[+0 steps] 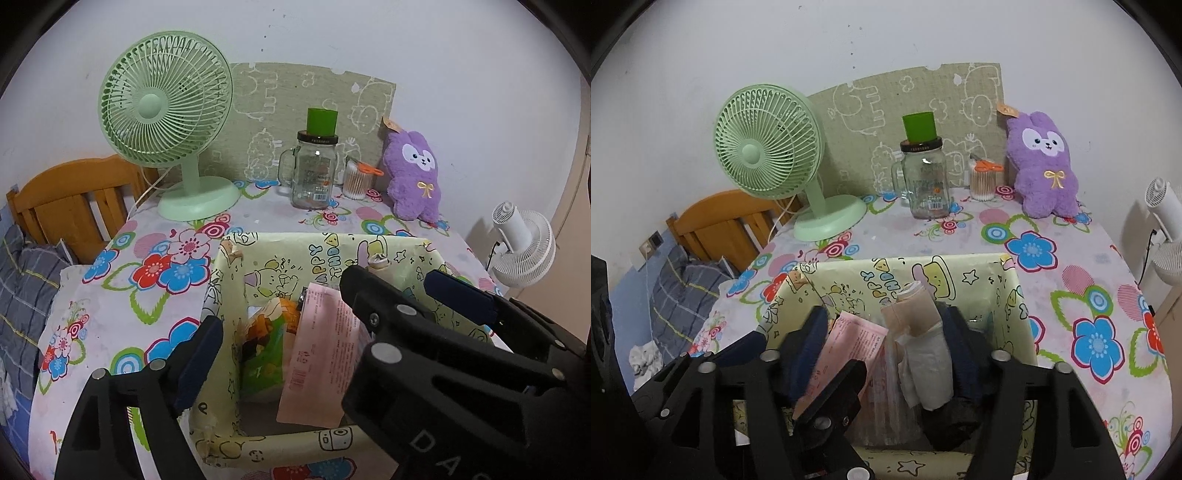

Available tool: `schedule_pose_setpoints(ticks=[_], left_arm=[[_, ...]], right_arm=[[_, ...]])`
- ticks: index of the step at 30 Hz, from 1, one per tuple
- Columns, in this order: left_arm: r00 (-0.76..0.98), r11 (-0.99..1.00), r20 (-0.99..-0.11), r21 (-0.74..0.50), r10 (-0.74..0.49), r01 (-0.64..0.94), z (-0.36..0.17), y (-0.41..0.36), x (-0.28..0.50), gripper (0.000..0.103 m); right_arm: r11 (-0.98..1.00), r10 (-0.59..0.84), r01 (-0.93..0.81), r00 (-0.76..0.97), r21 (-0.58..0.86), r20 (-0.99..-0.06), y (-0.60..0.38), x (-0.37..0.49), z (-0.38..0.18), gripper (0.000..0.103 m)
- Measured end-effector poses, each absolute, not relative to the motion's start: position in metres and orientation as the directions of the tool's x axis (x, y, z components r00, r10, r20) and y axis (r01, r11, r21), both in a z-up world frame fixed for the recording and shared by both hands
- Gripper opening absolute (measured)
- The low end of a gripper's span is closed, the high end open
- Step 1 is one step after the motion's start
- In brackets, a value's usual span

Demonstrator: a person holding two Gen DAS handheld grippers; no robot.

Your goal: Organize soft objects

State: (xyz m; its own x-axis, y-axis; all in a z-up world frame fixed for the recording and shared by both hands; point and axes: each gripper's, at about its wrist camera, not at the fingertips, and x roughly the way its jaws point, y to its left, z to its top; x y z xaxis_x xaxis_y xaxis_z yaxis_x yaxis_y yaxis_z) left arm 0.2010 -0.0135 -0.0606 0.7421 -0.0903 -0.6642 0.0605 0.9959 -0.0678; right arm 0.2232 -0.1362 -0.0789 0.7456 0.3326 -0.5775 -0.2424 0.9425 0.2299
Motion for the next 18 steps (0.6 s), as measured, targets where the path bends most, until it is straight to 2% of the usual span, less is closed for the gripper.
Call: schedule_pose_setpoints(ticks=[2, 7, 18], left_arm=[[0.746, 0.996, -0.661, -0.061, -0.085, 0.06, -0.059, -0.015, 0.199, 0.089], [0.761, 0.998, -0.646, -0.032, -0.061, 0.053, -0.053, -0.018, 0.191, 0.097], [0.777, 0.997, -0.625, -0.027, -0.068, 0.065, -0.043, -0.026, 0.171, 0.102]], right_arm=[[0.943, 0.331, -0.24, 0.746, 0.23, -0.578, -0.138, 0.221, -0.078, 0.072], [0.946, 0.321, -0.233, 0.756, 0.224, -0.571, -0.142, 0.212, -0.075, 0.084], [0.957, 0.285, -0.197, 0.785, 0.215, -0.55, -0.155, 0.187, -0.063, 0.098]])
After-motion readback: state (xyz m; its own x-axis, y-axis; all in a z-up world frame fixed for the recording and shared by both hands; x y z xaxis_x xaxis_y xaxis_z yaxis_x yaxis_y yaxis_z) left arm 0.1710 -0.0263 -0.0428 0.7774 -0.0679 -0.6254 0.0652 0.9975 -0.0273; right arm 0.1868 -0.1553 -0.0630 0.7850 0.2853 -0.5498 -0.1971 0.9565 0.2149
